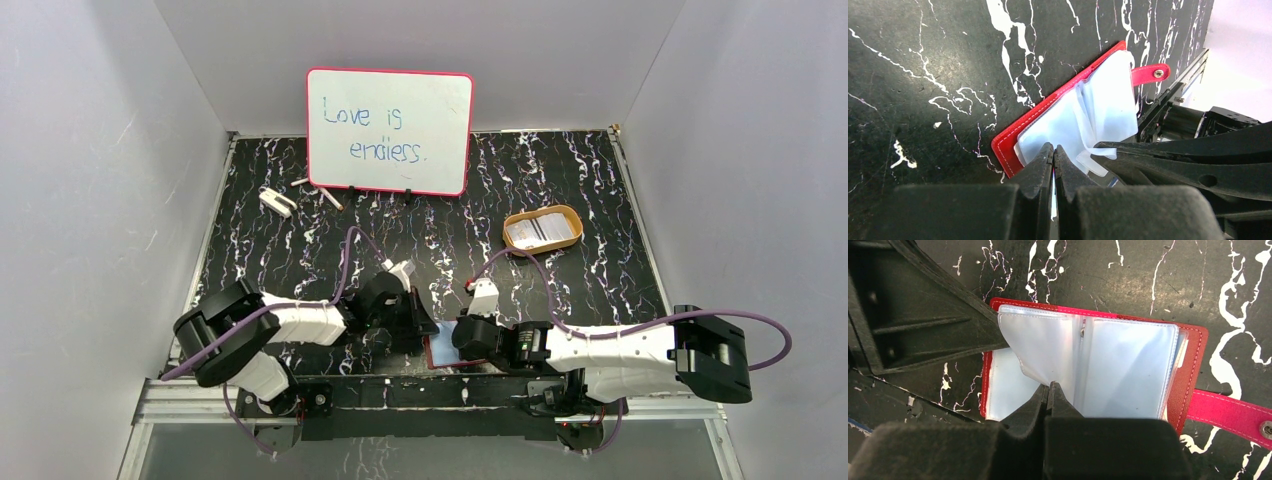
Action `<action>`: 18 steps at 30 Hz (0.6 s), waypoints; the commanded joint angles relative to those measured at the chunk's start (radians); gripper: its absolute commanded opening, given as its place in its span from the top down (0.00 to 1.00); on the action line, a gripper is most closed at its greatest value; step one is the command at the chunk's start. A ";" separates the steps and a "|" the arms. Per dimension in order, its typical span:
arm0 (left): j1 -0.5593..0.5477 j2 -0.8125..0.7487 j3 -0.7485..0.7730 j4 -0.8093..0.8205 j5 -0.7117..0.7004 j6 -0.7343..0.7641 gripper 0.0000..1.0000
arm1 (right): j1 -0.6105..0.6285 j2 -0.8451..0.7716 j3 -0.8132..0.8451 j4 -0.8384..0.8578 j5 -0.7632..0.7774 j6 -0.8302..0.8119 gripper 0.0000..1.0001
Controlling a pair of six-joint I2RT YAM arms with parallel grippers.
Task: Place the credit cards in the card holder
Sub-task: Open the card holder at the center of the board.
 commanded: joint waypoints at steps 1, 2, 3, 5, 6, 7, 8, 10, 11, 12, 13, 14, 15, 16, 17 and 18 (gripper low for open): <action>-0.012 0.018 0.021 0.046 0.024 0.004 1.00 | 0.003 -0.026 -0.016 -0.020 0.037 0.035 0.96; -0.014 0.018 0.021 0.052 0.020 0.004 1.00 | 0.002 -0.031 -0.019 -0.021 0.039 0.035 0.96; -0.015 0.022 0.022 0.052 0.016 0.008 1.00 | 0.003 -0.033 -0.020 -0.026 0.040 0.039 0.96; -0.016 0.049 0.032 0.039 0.009 0.013 1.00 | 0.003 -0.036 -0.018 -0.049 0.049 0.052 0.95; -0.016 0.072 0.042 0.017 0.004 0.013 1.00 | 0.003 -0.038 -0.014 -0.069 0.056 0.064 0.94; -0.016 0.094 0.052 -0.004 0.001 0.013 1.00 | 0.003 -0.039 -0.009 -0.098 0.064 0.080 0.92; -0.016 0.116 0.059 -0.020 -0.003 0.012 1.00 | 0.002 -0.041 -0.001 -0.133 0.072 0.110 0.89; -0.016 0.147 0.059 -0.030 -0.012 0.006 1.00 | 0.003 -0.049 0.012 -0.202 0.087 0.151 0.82; -0.016 0.159 0.056 -0.030 -0.016 0.005 1.00 | 0.004 -0.059 0.018 -0.235 0.091 0.169 0.79; -0.016 0.168 0.054 -0.033 -0.020 0.004 1.00 | 0.003 -0.072 0.023 -0.264 0.095 0.182 0.76; -0.016 0.177 0.053 -0.036 -0.023 0.004 1.00 | 0.004 -0.090 0.027 -0.291 0.097 0.193 0.74; -0.016 0.185 0.054 -0.039 -0.025 0.005 1.00 | 0.003 -0.110 0.028 -0.314 0.101 0.198 0.72; -0.016 0.192 0.054 -0.039 -0.024 0.007 1.00 | 0.003 -0.131 0.035 -0.339 0.104 0.203 0.71; -0.016 0.198 0.054 -0.039 -0.024 0.007 1.00 | 0.003 -0.156 0.041 -0.360 0.108 0.203 0.69; -0.016 0.202 0.053 -0.038 -0.024 0.008 1.00 | 0.003 -0.178 0.046 -0.375 0.111 0.193 0.68; -0.016 0.206 0.053 -0.037 -0.024 0.008 1.00 | 0.004 -0.198 0.056 -0.386 0.114 0.179 0.65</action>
